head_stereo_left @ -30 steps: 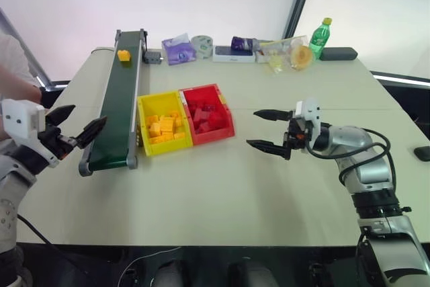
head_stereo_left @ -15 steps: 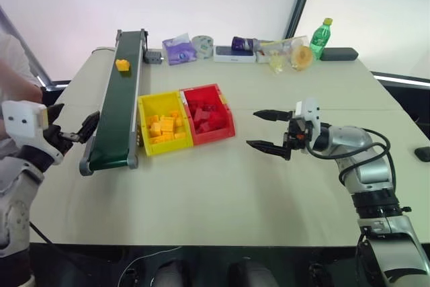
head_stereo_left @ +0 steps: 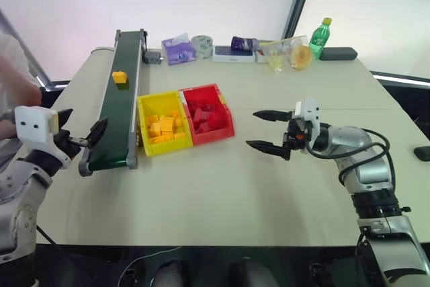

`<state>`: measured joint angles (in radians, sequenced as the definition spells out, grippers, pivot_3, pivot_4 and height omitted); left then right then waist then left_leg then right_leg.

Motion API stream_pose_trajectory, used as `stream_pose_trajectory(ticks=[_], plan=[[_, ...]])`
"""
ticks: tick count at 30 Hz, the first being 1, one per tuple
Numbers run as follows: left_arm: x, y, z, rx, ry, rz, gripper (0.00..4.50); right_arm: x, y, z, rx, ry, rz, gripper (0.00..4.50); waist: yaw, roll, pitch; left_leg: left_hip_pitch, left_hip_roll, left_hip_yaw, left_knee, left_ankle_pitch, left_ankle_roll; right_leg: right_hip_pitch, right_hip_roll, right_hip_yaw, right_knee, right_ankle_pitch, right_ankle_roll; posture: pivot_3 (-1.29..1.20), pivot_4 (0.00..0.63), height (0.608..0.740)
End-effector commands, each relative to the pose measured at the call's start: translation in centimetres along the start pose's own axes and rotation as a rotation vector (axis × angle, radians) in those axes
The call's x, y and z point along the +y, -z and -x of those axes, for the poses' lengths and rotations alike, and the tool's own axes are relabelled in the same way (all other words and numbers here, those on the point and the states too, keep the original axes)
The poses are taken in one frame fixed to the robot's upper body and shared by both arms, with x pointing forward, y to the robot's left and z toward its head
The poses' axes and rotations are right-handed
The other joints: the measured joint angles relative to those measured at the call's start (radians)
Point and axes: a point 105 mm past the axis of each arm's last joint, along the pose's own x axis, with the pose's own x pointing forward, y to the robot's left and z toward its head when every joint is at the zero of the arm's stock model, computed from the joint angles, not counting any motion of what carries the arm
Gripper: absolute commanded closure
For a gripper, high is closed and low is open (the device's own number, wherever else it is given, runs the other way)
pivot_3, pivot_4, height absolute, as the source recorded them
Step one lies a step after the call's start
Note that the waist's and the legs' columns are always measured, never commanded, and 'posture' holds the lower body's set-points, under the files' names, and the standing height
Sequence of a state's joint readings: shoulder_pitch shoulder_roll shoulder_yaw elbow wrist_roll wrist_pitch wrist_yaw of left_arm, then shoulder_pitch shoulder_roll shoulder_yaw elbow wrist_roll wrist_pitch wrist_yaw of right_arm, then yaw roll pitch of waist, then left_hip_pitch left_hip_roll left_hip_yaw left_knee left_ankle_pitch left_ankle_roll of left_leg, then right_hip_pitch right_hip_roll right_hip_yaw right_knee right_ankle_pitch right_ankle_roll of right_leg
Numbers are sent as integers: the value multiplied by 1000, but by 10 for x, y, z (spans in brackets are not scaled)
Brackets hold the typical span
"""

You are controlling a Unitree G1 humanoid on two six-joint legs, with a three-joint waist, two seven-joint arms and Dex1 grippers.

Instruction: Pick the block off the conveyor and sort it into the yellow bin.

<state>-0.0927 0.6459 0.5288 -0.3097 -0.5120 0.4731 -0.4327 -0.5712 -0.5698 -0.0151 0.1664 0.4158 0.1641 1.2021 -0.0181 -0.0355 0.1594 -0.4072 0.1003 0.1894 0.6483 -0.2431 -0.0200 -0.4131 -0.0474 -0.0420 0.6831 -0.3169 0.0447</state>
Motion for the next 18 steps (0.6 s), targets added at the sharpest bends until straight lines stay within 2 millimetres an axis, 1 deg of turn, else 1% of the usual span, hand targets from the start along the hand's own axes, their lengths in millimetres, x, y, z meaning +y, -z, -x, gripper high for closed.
stream_pose_trajectory(ticks=[1,4,6,9,11,14,18], plan=[[1,-15,2,-46,-12,-30,18,-1,-14,0,-32,-3,47,0,1,0,0,0,0,0,0,0,0,0,0,0,0,0,0,0,150,740],[2,-15,-3,-22,-61,-7,18,-1,-14,0,-31,-4,45,0,1,0,0,0,0,0,0,0,0,0,0,0,0,0,0,0,150,740],[5,-13,-8,5,-135,26,18,-1,-14,0,-30,-4,44,0,3,0,0,0,0,0,0,0,0,0,0,0,0,0,0,0,150,740],[-3,-10,-17,59,-175,13,18,-1,-14,-1,-32,-4,43,0,4,0,0,0,0,0,1,0,0,1,0,0,0,0,0,0,150,740],[-2,-9,-23,90,-205,53,18,-1,-14,-2,-34,-5,43,0,4,0,0,0,0,0,1,0,0,1,0,0,0,0,0,0,150,740],[-2,-8,-29,139,-207,22,18,-1,-15,-3,-37,-8,43,0,1,0,0,0,0,0,1,0,0,1,1,0,0,0,0,0,150,740],[2,-4,-39,191,-228,40,18,0,-14,-4,-38,-8,39,0,0,0,0,0,0,0,0,0,0,0,1,0,0,0,0,0,150,740]])
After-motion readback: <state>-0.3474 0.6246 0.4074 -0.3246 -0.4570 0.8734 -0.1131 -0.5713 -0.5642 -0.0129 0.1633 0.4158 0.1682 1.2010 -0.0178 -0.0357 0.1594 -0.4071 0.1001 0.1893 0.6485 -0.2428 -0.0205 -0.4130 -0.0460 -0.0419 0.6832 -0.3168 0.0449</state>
